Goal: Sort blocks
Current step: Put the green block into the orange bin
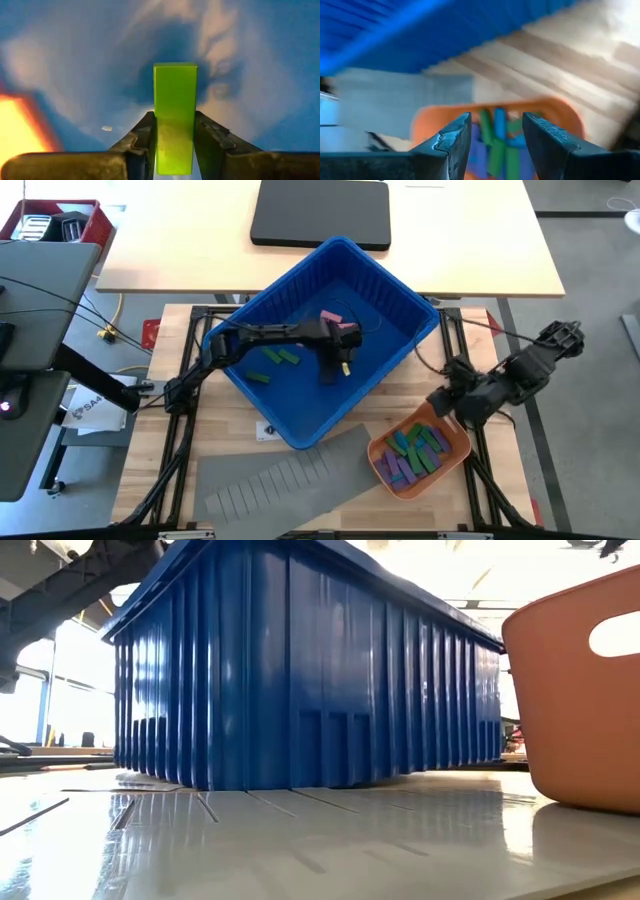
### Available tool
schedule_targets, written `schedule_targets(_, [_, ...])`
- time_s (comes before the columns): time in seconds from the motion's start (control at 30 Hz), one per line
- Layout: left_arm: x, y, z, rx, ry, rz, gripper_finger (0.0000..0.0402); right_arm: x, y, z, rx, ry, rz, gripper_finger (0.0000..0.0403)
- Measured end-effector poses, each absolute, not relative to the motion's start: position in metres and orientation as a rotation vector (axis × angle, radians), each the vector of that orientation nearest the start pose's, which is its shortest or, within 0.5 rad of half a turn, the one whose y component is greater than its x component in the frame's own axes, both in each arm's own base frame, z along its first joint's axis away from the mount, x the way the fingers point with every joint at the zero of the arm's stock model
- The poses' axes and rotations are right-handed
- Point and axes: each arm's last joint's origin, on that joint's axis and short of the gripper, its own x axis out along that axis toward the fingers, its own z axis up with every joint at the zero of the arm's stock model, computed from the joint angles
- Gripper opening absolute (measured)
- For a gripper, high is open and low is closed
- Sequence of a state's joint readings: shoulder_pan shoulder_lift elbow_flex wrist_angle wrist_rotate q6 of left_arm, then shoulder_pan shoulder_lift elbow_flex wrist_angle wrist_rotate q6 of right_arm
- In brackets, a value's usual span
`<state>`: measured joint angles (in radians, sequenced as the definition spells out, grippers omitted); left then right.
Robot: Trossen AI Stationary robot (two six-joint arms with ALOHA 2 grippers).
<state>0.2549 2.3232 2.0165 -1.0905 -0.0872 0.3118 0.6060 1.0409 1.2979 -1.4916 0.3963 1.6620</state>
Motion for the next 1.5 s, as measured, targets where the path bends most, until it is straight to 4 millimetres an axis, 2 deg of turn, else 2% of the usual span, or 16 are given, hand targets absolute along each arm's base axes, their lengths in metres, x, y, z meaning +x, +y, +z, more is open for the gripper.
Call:
schedule_targets(0.07, [0.452, 0.123, 0.212, 0.153, 1.351, 0.083, 0.0086, 0.121, 0.069, 0.376, 0.892, 0.805, -0.657, 0.0172])
schedule_targets(0.2, [0.438, 0.127, 0.286, 0.151, 1.143, 0.111, 0.0086, 0.124, 0.065, 0.407, 0.810, 0.611, -0.543, 0.0172])
schedule_targets(0.4, [0.404, 0.129, 0.396, -0.022, 0.620, -0.051, 0.0086, 0.139, 0.057, 0.455, 0.525, 0.247, -0.464, 0.0172])
schedule_targets(0.47, [0.396, 0.129, 0.420, -0.113, 0.461, -0.144, 0.0086, 0.145, 0.051, 0.468, 0.461, 0.132, -0.512, 0.0172])
schedule_targets(0.57, [0.392, 0.131, 0.446, -0.225, 0.278, -0.275, 0.0086, 0.154, 0.038, 0.484, 0.396, 0.016, -0.561, 0.0175])
schedule_targets(0.67, [0.392, 0.130, 0.463, -0.280, 0.151, -0.347, 0.0086, 0.160, 0.025, 0.496, 0.356, -0.055, -0.526, 0.0189])
schedule_targets(0.77, [0.393, 0.126, 0.472, -0.297, 0.086, -0.373, 0.0086, 0.167, 0.014, 0.503, 0.335, -0.104, -0.486, 0.0214])
schedule_targets(0.9, [0.395, 0.120, 0.473, -0.298, 0.079, -0.382, 0.0086, 0.181, 0.004, 0.501, 0.307, -0.087, -0.440, 0.0252])
schedule_targets(1.07, [0.397, 0.113, 0.473, -0.312, 0.085, -0.398, 0.0086, 0.210, -0.004, 0.490, 0.295, -0.026, -0.368, 0.0283])
schedule_targets(1.2, [0.398, 0.109, 0.472, -0.314, 0.088, -0.406, 0.0086, 0.220, -0.009, 0.488, 0.284, -0.035, -0.373, 0.0287])
schedule_targets(1.37, [0.399, 0.108, 0.472, -0.314, 0.088, -0.408, 0.0086, 0.227, -0.010, 0.487, 0.287, -0.025, -0.294, 0.0285])
schedule_targets(1.5, [0.399, 0.108, 0.472, -0.314, 0.087, -0.403, 0.0086, 0.230, -0.009, 0.485, 0.300, -0.015, -0.270, 0.0254])
